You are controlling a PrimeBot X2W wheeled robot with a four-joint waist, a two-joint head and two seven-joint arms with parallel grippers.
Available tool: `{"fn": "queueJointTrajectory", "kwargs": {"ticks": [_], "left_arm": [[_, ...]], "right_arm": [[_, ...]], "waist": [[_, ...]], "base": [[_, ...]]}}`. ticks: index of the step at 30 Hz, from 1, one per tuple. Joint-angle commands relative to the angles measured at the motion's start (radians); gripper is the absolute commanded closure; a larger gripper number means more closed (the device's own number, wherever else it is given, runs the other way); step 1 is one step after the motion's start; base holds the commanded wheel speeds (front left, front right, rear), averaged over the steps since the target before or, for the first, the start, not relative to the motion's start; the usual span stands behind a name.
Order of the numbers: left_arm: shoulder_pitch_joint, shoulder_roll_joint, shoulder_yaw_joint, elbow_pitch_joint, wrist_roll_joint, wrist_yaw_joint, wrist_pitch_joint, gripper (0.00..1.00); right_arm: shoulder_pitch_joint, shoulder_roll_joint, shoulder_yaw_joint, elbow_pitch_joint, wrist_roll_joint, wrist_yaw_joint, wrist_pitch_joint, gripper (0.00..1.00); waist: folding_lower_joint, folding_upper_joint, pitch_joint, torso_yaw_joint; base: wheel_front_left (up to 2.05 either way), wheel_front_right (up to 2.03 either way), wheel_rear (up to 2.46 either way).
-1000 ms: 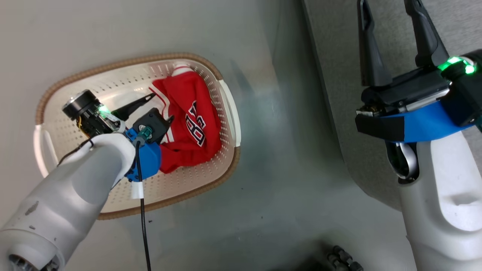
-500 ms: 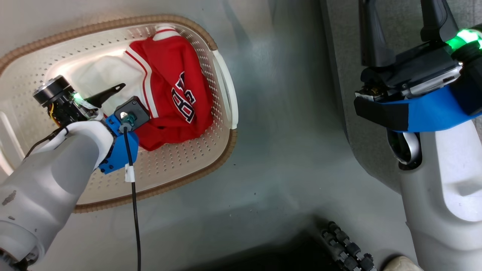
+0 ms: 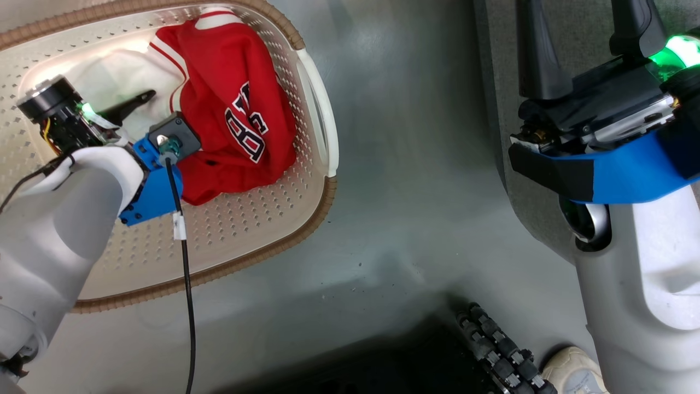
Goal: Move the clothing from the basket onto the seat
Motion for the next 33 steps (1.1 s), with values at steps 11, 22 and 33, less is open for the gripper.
{"fn": "queueJointTrajectory", "kwargs": {"ticks": [11,22,33], "left_arm": [[-0.032,-0.028,-0.004,0.037,0.019,-0.002,0.027,1.00],[-0.034,-0.055,-0.004,0.029,-0.006,-0.002,-0.010,1.00],[-0.031,-0.098,-0.003,-0.006,-0.058,-0.002,-0.099,1.00]], "right_arm": [[0.013,0.007,-0.002,-0.018,-0.003,0.000,-0.004,0.00],[0.000,0.003,-0.007,-0.008,-0.010,0.000,-0.004,0.00],[0.014,-0.030,-0.036,0.007,-0.013,0.000,-0.004,0.00]], "waist": [[-0.0001,0.0000,0.020,-0.003],[-0.0001,0.0000,0.008,0.024],[-0.0001,0.0000,-0.056,0.085]], "base": [[0.00,0.00,0.00],[0.00,0.00,0.00],[0.00,0.00,0.00]]}}
